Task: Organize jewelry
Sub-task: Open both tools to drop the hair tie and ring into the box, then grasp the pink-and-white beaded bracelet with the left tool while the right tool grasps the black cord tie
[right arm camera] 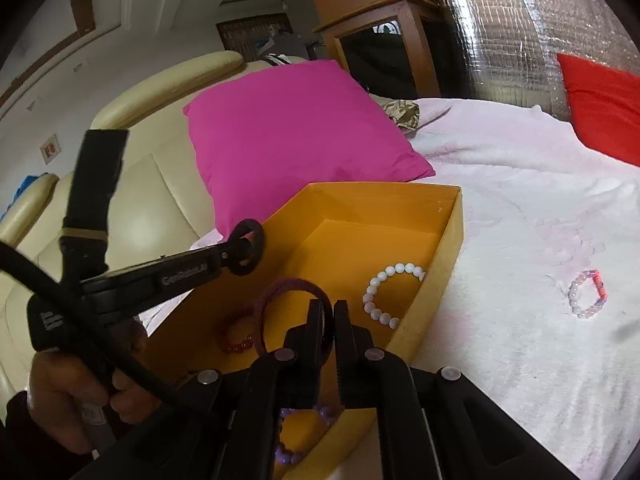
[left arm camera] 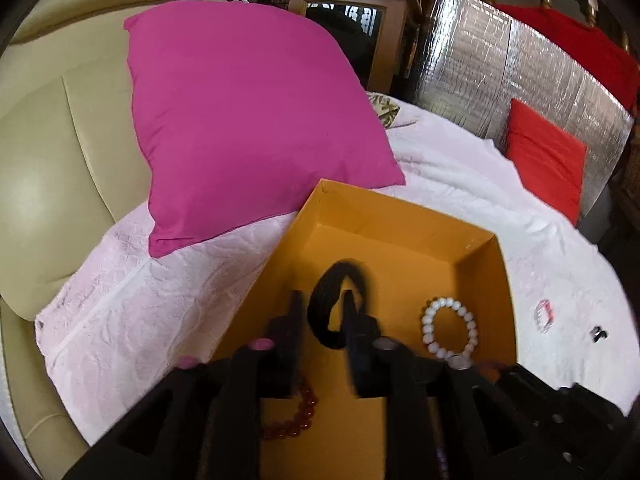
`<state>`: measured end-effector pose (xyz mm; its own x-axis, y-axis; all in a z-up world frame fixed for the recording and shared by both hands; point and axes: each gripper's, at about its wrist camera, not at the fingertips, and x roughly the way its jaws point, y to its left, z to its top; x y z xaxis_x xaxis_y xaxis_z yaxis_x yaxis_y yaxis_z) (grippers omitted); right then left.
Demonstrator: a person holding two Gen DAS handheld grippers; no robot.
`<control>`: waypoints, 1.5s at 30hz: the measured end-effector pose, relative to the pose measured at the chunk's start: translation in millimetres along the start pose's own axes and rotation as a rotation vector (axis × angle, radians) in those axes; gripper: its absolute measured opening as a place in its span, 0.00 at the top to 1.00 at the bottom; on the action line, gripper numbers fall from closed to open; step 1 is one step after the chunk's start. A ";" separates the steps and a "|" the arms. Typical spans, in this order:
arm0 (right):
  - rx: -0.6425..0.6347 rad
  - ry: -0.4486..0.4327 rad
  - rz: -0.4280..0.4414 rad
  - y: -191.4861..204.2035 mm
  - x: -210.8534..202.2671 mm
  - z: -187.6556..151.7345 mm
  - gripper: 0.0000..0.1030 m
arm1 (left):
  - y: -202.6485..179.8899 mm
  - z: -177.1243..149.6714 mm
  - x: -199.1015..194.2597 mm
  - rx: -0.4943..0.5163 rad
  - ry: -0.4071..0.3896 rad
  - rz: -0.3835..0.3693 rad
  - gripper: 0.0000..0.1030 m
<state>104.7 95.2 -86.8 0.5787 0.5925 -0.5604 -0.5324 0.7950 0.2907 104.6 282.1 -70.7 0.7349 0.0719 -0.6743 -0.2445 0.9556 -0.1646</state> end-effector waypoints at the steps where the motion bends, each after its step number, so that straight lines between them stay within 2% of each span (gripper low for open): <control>1: 0.012 0.004 0.011 -2.5 0.4 1.3 0.82 | 0.5 -0.9 -4.0 0.000 -0.018 0.008 0.52; 2: 0.033 0.005 0.031 -6.0 -0.1 1.5 0.76 | 0.4 -1.1 -6.4 0.002 -0.031 0.019 0.47; 4: 0.079 -0.003 0.060 -12.6 -2.7 1.8 0.52 | -0.6 -2.0 -10.8 0.016 -0.052 0.031 0.47; 5: 0.104 -0.019 0.068 -16.7 -5.5 1.4 0.51 | -0.9 -2.6 -10.9 0.015 -0.051 0.030 0.47; 10: 0.166 -0.054 0.040 -35.7 -19.4 6.7 0.51 | -8.7 -7.2 -8.2 0.021 -0.023 0.001 0.47; 13: 0.206 -0.079 -0.006 -54.0 -31.8 12.2 0.51 | -22.6 -9.5 -11.2 0.055 -0.031 0.000 0.47; 16: 0.252 -0.091 -0.067 -76.5 -42.7 16.6 0.51 | -40.5 -10.4 -15.3 0.074 -0.037 -0.031 0.47; 24: 0.409 -0.116 -0.181 -138.9 -75.6 19.3 0.51 | -112.2 -18.5 -33.9 0.201 -0.083 -0.084 0.46; 26: 0.430 -0.121 -0.207 -150.3 -86.3 17.8 0.51 | -135.8 -23.2 -41.3 0.242 -0.104 -0.100 0.39; 29: 0.458 -0.131 -0.246 -166.7 -102.6 13.7 0.51 | -167.6 -32.1 -48.6 0.305 -0.113 -0.141 0.37; 34: 0.506 -0.149 -0.294 -193.0 -128.9 7.0 0.51 | -208.9 -47.3 -45.6 0.372 -0.069 -0.207 0.37; 37: 0.522 -0.157 -0.328 -207.9 -146.0 2.0 0.51 | -222.7 -54.0 -39.4 0.386 -0.035 -0.215 0.37; 45: 0.603 -0.154 -0.410 -261.4 -186.5 -14.5 0.51 | -236.5 -63.7 -4.4 0.367 0.083 -0.167 0.37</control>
<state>127.1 -225.0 -69.5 0.7618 0.2095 -0.6130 0.1505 0.8631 0.4820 118.9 37.6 -74.6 0.6881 -0.1022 -0.7184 0.1273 0.9917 -0.0192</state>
